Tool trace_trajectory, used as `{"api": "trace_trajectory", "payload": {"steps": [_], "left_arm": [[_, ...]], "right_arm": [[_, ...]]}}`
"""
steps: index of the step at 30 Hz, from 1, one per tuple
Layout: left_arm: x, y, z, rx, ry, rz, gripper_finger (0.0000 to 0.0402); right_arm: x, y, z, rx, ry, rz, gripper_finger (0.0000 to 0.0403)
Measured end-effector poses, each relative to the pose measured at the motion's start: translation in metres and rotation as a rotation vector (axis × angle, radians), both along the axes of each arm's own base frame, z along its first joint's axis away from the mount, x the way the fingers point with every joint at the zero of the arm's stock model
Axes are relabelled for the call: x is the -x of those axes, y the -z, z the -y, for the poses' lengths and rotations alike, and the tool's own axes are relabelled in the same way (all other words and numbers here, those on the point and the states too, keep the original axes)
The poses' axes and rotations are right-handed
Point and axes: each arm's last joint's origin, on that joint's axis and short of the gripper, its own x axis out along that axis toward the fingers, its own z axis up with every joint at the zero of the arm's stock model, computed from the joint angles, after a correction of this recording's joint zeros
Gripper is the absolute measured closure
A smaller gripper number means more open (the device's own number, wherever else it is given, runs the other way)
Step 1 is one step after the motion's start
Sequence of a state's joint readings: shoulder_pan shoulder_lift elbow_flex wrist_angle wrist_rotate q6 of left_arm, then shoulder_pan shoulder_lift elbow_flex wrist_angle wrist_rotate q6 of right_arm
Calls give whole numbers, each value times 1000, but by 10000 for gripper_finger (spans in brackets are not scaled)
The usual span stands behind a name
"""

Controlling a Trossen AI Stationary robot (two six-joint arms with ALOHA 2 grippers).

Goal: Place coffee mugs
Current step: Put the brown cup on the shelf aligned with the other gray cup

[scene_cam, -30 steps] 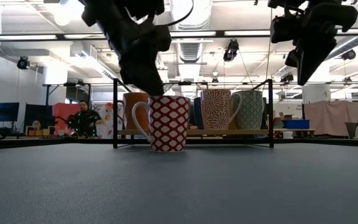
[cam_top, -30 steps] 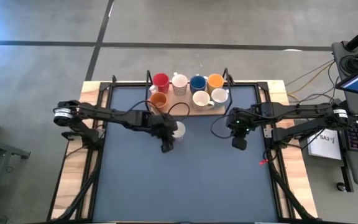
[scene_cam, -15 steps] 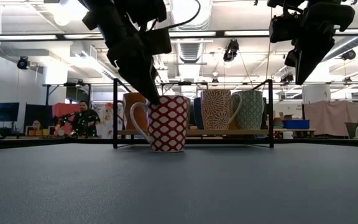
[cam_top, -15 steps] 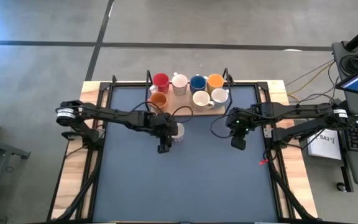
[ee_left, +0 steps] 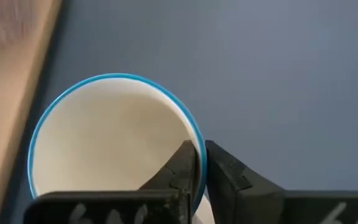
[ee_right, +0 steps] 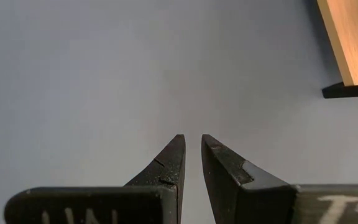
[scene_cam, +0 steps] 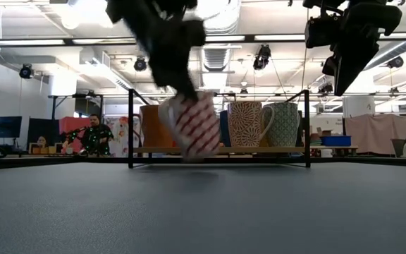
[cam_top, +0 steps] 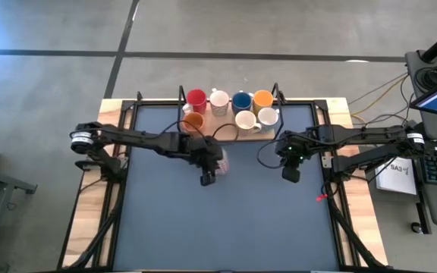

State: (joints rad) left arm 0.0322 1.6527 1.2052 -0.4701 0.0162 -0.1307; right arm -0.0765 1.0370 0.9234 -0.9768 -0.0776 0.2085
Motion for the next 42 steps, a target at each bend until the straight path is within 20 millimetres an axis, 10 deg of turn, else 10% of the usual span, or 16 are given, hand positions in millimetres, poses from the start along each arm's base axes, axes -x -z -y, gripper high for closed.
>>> {"api": "trace_trajectory", "payload": {"steps": [10, 21, 42], "left_arm": [[-22, -49, -27, -157, -84, -93, 397], [-51, -39, -52, -242, -40, -174, 399], [-40, -36, -104, -215, -104, -201, 389]], "right_arm": [[0, 1, 0, 0, 0, 0, 360], [3, 10, 0, -3, 1, -33, 360], [4, 20, 0, 0, -11, -47, 360]]}}
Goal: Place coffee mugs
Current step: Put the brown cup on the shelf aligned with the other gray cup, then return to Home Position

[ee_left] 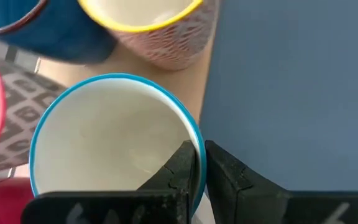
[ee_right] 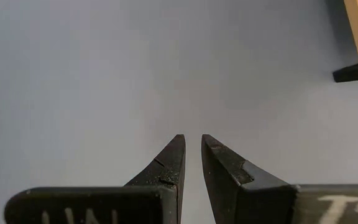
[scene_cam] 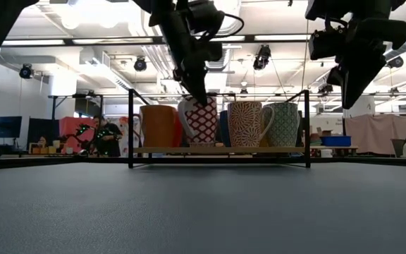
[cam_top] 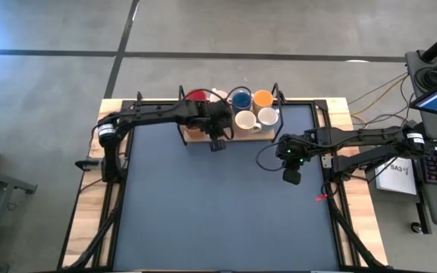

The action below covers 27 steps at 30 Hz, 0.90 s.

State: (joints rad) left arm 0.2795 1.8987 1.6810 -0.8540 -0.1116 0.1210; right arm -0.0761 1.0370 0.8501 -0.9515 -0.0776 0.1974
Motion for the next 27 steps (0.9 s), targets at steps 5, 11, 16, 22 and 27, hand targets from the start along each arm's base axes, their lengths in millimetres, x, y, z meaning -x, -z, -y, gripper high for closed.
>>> {"api": "trace_trajectory", "payload": {"steps": [5, 11, 16, 22, 27], "left_arm": [[-3, 2, -2, -8, 13, 4, 391], [-6, 10, -6, -18, 30, -24, 391], [-5, 8, -7, -16, 24, -23, 389], [-8, -5, -8, -25, 18, 13, 355], [-7, -15, -7, -20, 13, 10, 320]], "right_arm": [[0, 0, 0, 0, 0, 3, 360], [-1, 0, 0, 0, 0, 7, 360], [-1, 0, 0, 0, 0, 8, 360], [-1, 0, 0, 0, 1, 9, 360], [-1, 0, 0, 1, 0, 9, 360]]}}
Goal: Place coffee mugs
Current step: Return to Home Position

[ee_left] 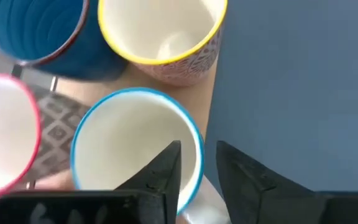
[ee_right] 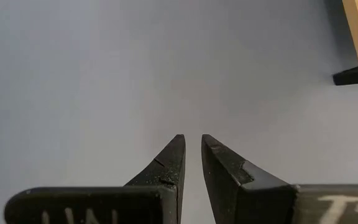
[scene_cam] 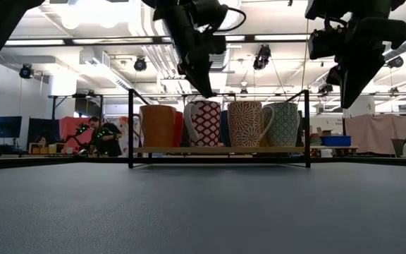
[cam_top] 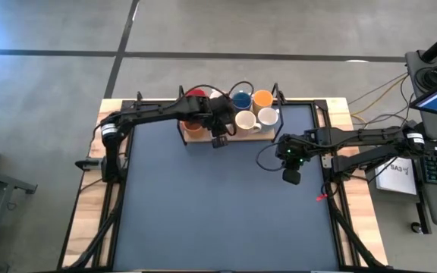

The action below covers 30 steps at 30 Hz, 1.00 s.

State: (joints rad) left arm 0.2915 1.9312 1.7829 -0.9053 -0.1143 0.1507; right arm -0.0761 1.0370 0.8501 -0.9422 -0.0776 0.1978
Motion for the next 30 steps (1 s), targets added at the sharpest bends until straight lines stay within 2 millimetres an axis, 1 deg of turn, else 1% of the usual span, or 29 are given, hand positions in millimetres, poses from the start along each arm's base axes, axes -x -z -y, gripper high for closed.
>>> {"api": "trace_trajectory", "payload": {"steps": [5, 9, 12, 14, 17, 21, 25, 27, 30], "left_arm": [[10, -22, 3, 32, -59, -25, 312], [24, -45, 16, 29, -49, 34, 321], [46, -53, 32, 49, -56, 52, 328], [63, -54, 43, 63, -65, 74, 332], [91, -56, 61, 71, -77, 178, 338], [131, -50, 85, 106, -78, 326, 341], [172, -40, 102, 109, -97, 477, 342], [190, -32, 110, 112, -92, 541, 342], [213, -18, 118, 119, -59, 639, 342]], "right_arm": [[0, -1, 0, 15, -37, 7, 360], [1, -7, 0, 30, -55, 87, 360], [5, -9, 0, 43, -65, 162, 360], [10, -8, -1, 55, -77, 208, 360], [16, -6, -1, 70, -90, 277, 360], [19, -3, -1, 85, -81, 433, 360], [21, 7, -2, 102, -76, 591, 360], [23, 13, -2, 103, -68, 651, 360], [25, 24, -2, 90, -44, 718, 360]]}}
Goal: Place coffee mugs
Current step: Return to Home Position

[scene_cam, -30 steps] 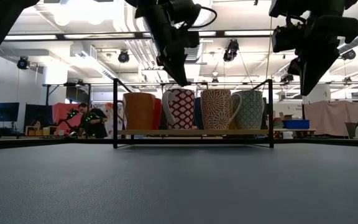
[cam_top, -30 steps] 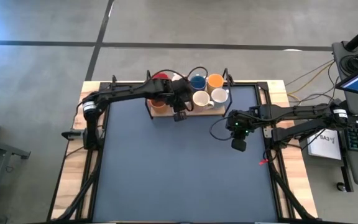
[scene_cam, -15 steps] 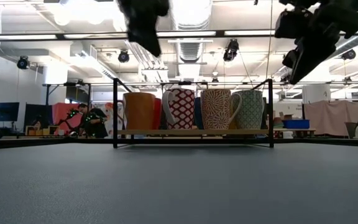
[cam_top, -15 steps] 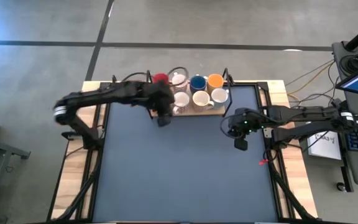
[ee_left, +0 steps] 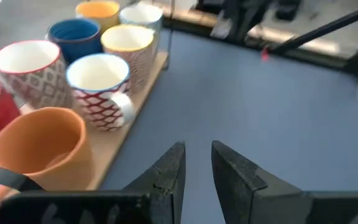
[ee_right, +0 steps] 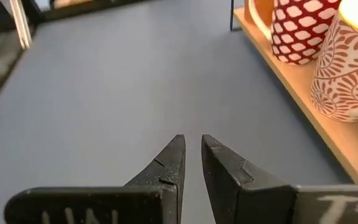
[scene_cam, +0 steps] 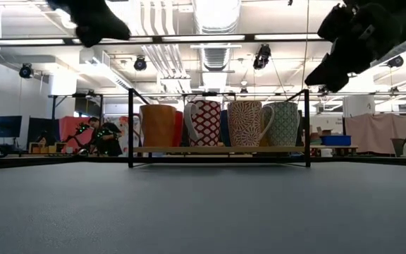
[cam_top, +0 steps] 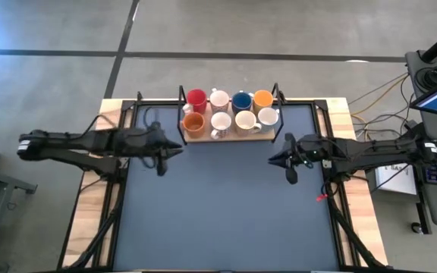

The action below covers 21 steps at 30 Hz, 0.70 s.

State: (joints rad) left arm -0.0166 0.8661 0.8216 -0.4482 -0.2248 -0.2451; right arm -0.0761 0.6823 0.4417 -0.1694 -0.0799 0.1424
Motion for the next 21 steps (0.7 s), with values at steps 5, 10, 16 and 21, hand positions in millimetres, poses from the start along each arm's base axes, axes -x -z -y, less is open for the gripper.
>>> {"api": "trace_trajectory", "payload": {"steps": [5, 10, 16, 21], "left_arm": [[27, 27, 5, -2, 35, 149, 342], [41, 58, 4, -26, 46, 286, 342], [48, 89, 4, -59, 60, 428, 342], [51, 112, 4, -57, 60, 470, 342]], "right_arm": [[1, 12, 0, -53, 27, 106, 360], [2, 23, -2, -88, 12, 267, 360], [9, 40, -2, -131, 14, 371, 360], [14, 52, -3, -158, 22, 379, 360]]}}
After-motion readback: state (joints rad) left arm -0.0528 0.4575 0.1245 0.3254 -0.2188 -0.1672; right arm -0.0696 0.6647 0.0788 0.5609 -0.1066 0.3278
